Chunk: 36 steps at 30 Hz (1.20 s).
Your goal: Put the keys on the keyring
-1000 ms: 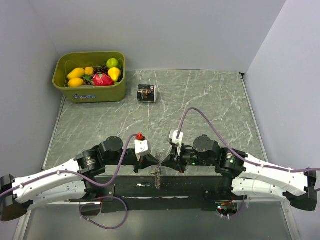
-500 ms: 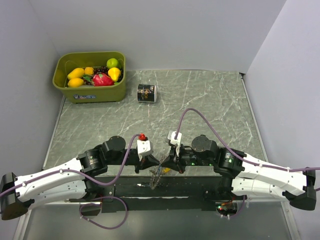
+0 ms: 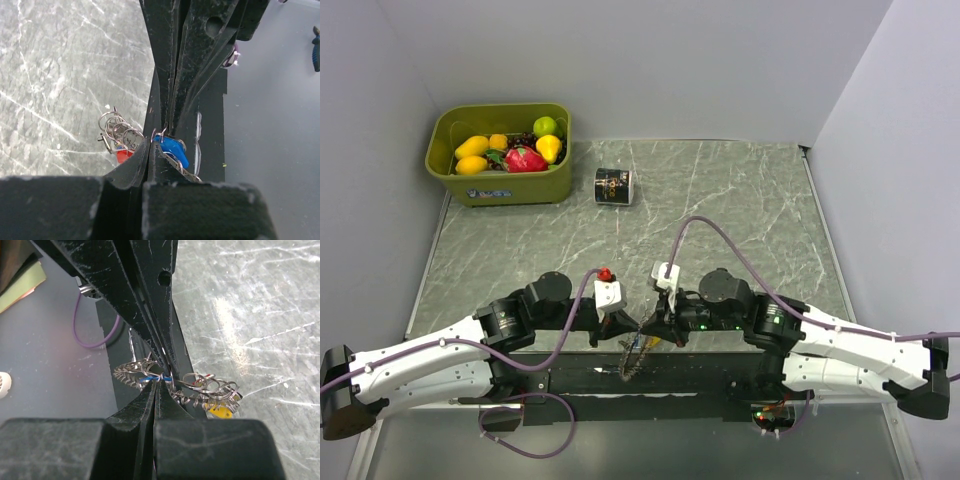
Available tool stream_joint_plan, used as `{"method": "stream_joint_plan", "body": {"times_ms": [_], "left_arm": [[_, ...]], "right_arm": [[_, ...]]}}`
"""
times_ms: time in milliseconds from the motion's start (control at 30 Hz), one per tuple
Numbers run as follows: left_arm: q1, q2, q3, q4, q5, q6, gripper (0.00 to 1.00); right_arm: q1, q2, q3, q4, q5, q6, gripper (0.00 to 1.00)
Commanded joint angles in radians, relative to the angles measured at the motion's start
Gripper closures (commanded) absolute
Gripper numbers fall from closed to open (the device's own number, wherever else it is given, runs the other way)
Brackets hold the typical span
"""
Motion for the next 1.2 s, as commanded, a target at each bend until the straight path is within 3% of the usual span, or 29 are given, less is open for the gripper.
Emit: {"method": "stream_joint_plan", "body": {"times_ms": [0,567,900,1167], "left_arm": [[0.002,-0.015,0.044,0.073,-0.006,0.015,0.99],[0.002,-0.139,-0.016,0.108,-0.018,0.015,0.99],[0.002,-0.154,-0.01,0.099,-0.066,0.016,0.99],[0.002,-0.179,-0.018,0.117,-0.031,0.024,0.99]], "right_arm": [[0.005,0.026,0.069,0.07,-0.003,0.012,1.0],[0.006,-0.089,-0.02,0.075,0.065,0.026,1.0],[0.006,-0.16,-0.022,0.044,-0.055,-0.014,1.0],[0.005,-0.173,-0.034,0.03,-0.043,-0.022,1.0]]}}
